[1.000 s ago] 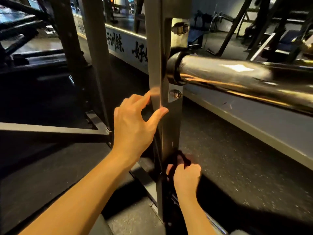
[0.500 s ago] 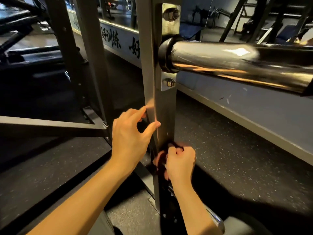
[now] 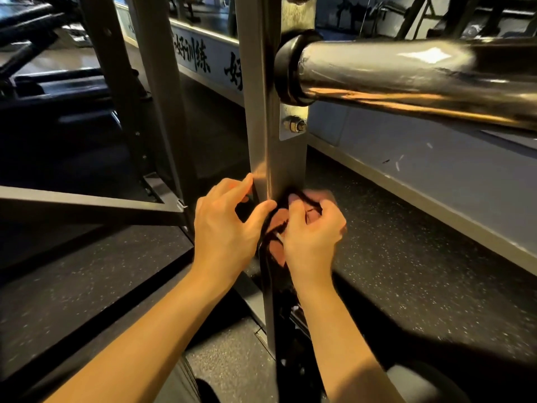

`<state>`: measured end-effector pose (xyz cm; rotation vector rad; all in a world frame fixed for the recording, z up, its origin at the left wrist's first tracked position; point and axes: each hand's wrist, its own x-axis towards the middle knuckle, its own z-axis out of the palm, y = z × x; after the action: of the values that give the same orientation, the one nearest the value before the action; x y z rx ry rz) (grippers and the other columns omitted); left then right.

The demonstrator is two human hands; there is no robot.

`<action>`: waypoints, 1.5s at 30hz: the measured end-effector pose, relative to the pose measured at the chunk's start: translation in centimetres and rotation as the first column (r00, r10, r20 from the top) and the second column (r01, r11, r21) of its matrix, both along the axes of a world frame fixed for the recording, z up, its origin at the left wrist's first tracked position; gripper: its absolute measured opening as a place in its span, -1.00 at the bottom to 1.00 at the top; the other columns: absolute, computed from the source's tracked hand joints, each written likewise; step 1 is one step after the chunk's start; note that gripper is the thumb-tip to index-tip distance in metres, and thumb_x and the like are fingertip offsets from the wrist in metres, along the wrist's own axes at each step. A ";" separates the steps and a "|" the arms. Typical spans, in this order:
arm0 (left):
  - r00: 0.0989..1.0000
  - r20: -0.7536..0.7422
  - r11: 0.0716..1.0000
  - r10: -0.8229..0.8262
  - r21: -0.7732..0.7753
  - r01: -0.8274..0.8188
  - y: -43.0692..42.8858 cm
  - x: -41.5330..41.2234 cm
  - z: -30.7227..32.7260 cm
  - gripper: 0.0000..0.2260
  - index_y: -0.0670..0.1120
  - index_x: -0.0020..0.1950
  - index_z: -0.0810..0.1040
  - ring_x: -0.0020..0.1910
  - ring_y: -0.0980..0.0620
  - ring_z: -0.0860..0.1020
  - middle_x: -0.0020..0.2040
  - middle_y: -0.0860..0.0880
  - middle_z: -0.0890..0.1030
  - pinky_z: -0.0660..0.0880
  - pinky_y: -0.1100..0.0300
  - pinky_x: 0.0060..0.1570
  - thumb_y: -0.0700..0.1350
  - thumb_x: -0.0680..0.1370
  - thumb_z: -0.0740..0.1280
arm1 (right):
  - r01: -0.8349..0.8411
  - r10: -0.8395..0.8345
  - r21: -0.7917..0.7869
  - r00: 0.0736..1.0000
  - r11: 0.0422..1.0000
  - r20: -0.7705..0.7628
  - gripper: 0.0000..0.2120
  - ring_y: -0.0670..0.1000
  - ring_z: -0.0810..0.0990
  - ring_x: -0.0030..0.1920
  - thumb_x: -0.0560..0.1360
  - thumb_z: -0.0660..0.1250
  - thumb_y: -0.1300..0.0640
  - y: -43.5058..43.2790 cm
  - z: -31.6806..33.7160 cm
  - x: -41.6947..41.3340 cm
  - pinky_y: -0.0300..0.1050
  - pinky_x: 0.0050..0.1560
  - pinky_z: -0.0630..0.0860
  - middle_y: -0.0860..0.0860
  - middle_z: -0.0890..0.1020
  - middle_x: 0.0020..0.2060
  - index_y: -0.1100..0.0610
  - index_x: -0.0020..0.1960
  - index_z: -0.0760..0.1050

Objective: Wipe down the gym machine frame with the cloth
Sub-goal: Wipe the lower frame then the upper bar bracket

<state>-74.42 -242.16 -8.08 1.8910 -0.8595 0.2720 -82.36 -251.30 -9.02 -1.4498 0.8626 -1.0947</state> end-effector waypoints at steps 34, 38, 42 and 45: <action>0.977 -0.212 0.999 -0.022 -0.042 0.014 0.7 -0.7 -0.8 -0.55 0.04 0.34 0.62 0.08 0.18 0.59 0.06 0.16 0.65 0.59 0.08 0.17 0.12 0.48 0.49 | -0.051 0.073 0.097 0.968 0.994 -0.241 -0.96 -0.19 0.66 -0.14 0.60 0.37 0.19 0.7 -5.9 -3.2 -0.42 -0.25 0.48 -0.08 0.62 -0.15 0.07 0.01 0.54; 0.985 -0.171 0.999 -0.011 -0.033 0.005 0.5 -0.8 -1.1 -0.57 -0.01 0.29 0.64 0.04 0.18 0.59 0.02 0.15 0.63 0.60 0.10 0.14 0.13 0.49 0.46 | -0.048 0.126 0.179 0.879 0.983 -0.460 -0.87 -0.12 0.64 -0.19 0.63 0.32 0.17 2.2 -11.1 -4.8 -0.39 -0.32 0.41 -0.04 0.62 -0.21 0.04 -0.09 0.54; 0.989 -0.150 1.000 0.005 -0.029 -0.009 0.3 -1.2 -2.2 -0.62 -0.04 0.26 0.65 0.04 0.14 0.59 0.01 0.13 0.63 0.59 0.07 0.12 0.11 0.51 0.46 | -0.064 0.052 -0.029 0.952 0.998 -0.303 -0.88 -0.27 0.61 -0.17 0.59 0.37 0.18 1.4 -8.2 -3.5 -0.45 -0.18 0.49 -0.10 0.64 -0.25 0.05 -0.11 0.59; 0.988 -0.157 0.999 -0.003 -0.047 -0.004 0.3 -1.5 -2.5 -0.62 -0.07 0.29 0.64 0.06 0.12 0.60 0.03 0.10 0.64 0.59 0.07 0.16 0.07 0.53 0.46 | -0.047 0.054 0.027 0.936 0.999 -0.347 -0.88 -0.14 0.64 -0.11 0.60 0.33 0.21 1.5 -10.0 -3.8 -0.38 -0.18 0.48 -0.09 0.65 -0.17 0.03 -0.05 0.58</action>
<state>-75.89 -241.85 -10.59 1.8416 -0.7398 0.1397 -86.16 -249.81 -18.99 -1.6700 1.0726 -0.7991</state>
